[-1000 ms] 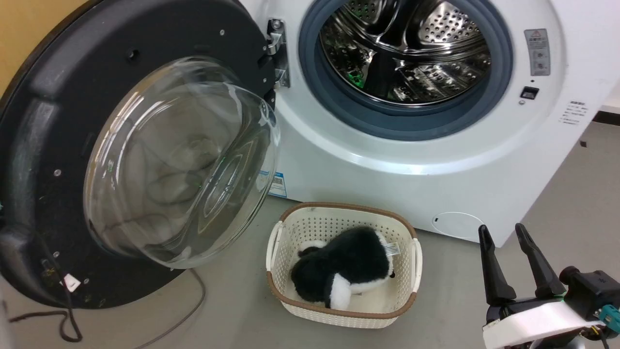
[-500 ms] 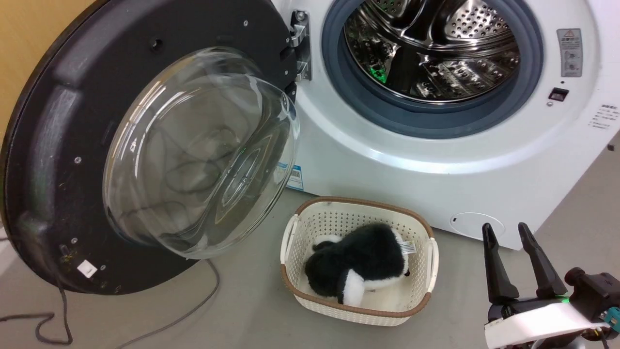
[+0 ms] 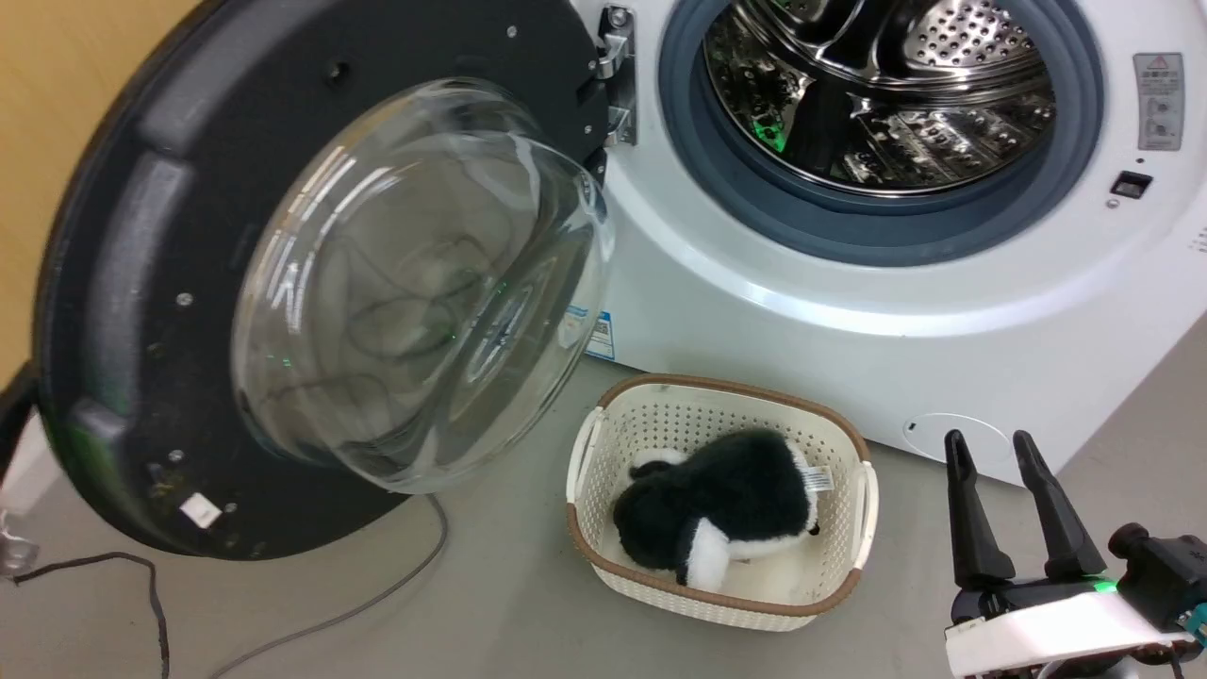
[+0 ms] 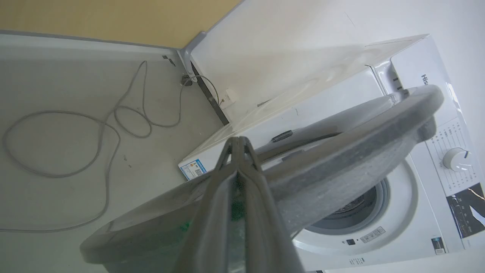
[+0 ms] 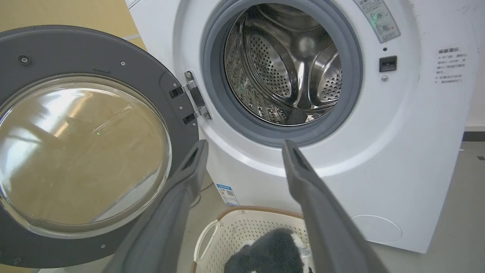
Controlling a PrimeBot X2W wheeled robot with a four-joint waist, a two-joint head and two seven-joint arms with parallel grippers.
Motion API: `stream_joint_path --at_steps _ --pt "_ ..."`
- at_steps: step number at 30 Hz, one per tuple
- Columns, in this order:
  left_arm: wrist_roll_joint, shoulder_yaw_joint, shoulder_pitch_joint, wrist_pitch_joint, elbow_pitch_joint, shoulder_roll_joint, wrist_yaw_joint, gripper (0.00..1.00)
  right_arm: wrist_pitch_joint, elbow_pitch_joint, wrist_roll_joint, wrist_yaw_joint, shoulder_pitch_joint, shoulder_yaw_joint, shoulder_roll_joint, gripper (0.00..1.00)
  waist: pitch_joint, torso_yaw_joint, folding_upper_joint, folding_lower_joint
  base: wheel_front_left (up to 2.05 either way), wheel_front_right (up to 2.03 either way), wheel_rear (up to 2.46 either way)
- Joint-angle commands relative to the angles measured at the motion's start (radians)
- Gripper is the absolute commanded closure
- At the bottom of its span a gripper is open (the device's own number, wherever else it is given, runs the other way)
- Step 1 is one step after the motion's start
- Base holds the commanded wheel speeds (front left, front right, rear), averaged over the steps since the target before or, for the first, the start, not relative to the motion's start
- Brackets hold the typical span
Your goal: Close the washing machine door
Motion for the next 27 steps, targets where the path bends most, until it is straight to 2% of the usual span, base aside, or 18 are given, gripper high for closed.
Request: stream_joint_path --at_steps 1,6,13,18,23,27 --pt "-0.041 -0.007 0.021 0.038 -0.009 -0.011 -0.010 1.00 -0.011 0.003 0.013 0.001 -0.014 -0.002 0.004 0.00 0.001 0.007 0.0000 0.0000 0.00 0.00 0.00" --pt "-0.116 -0.034 0.069 0.131 -0.079 -0.033 -0.020 1.00 -0.021 0.005 0.031 0.001 -0.012 -0.002 0.004 0.00 0.001 0.027 0.0000 0.0000 0.00 0.00 0.00" --pt "-0.195 -0.106 0.158 0.232 -0.271 -0.075 -0.028 1.00 -0.036 0.008 0.056 0.001 -0.006 -0.009 0.004 0.00 0.008 0.067 0.0000 0.0000 0.00 0.00 0.00" --pt "-0.256 -0.192 0.211 0.272 -0.417 -0.138 -0.034 1.00 -0.046 0.014 0.072 0.001 -0.018 -0.007 0.005 0.00 0.012 0.085 0.0000 0.0000 0.00 0.00 0.00" --pt "-0.337 -0.271 0.217 0.311 -0.474 -0.195 -0.039 1.00 -0.056 0.014 0.089 0.001 -0.033 0.003 0.005 0.00 0.015 0.073 0.0000 0.0000 0.00 0.00 0.00" --pt "-0.324 -0.362 0.209 0.308 -0.485 -0.229 -0.040 1.00 -0.057 0.013 0.090 0.001 -0.032 -0.002 0.005 0.00 0.017 0.031 0.0000 0.0000 0.00 0.00 0.00"
